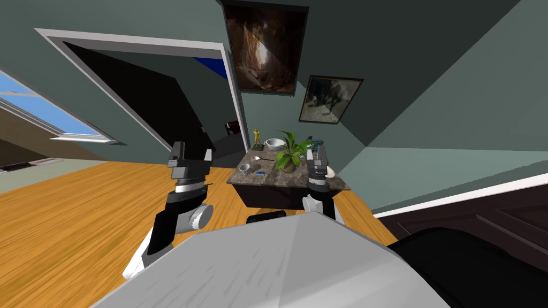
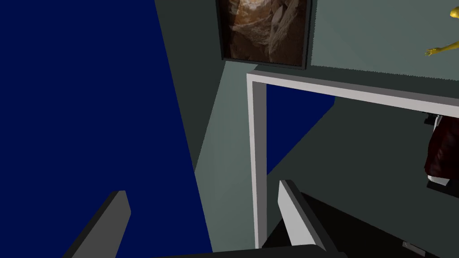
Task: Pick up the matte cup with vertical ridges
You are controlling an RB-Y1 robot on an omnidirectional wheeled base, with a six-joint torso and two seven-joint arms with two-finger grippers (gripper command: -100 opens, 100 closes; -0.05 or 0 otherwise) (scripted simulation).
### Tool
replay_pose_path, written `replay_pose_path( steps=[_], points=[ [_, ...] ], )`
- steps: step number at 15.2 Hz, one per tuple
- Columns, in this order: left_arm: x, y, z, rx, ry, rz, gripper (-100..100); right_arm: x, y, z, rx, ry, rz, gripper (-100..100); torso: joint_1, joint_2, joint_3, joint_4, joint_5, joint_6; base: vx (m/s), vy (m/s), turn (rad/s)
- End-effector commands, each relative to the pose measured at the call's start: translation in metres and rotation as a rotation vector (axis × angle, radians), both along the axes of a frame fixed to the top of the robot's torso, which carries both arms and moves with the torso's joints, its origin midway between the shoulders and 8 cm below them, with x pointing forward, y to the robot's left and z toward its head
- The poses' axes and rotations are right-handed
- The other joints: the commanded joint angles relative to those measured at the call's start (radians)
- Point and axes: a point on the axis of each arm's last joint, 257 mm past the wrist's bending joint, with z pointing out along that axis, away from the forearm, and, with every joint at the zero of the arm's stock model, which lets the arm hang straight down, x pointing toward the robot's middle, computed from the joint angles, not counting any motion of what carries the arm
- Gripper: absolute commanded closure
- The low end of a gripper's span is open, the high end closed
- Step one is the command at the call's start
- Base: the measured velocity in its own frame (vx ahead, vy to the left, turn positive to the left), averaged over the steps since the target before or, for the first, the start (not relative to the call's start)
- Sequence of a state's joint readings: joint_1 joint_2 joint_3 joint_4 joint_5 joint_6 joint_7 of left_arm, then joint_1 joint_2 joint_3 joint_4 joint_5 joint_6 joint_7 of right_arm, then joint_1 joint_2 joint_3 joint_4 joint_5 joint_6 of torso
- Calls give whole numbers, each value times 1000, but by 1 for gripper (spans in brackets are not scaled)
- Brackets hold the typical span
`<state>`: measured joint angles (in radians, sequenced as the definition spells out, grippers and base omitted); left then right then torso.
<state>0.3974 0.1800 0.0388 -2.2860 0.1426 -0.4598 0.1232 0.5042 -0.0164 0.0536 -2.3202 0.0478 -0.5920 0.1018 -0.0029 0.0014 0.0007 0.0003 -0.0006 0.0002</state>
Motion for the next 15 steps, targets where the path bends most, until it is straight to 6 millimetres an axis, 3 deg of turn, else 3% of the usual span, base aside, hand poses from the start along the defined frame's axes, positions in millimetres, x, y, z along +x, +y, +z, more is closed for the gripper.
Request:
replay_pose_path(
  steps=[1, 6, 8, 11, 14, 15],
  points=[
    [9, 2, -6, 3, 31, -2, -100, 0, 0, 0, 0, 0, 0, 0, 0, 0, 0, 0, 0, 0, -18, -29, -3],
    [52, 10, -42, 22, 182, -24, -100, 0, 0, 0, 0, 0, 0, 0, 0, 0, 0, 0, 0, 0, -24, -45, -19],
    [57, 11, -49, 20, 213, -21, -100, 0, 0, 0, 0, 0, 0, 0, -1, 0, 0, 0, 0, 0, -27, -49, -11],
    [84, 20, -71, 31, 308, -28, -100, 0, 0, 0, 0, 0, 0, 0, 0, 0, 0, 0, 0, 0, -18, -46, -22],
    [89, 22, -83, 28, 352, -22, -100, 0, 0, 0, 0, 0, 0, 0, 0, 0, 0, 0, 0, 0, -19, -35, -7],
    [102, 28, -95, 32, 399, -22, -100, 0, 0, 0, 0, 0, 0, 0, 1, 0, 0, 0, 0, 0, -13, -29, -25]
  ],
)
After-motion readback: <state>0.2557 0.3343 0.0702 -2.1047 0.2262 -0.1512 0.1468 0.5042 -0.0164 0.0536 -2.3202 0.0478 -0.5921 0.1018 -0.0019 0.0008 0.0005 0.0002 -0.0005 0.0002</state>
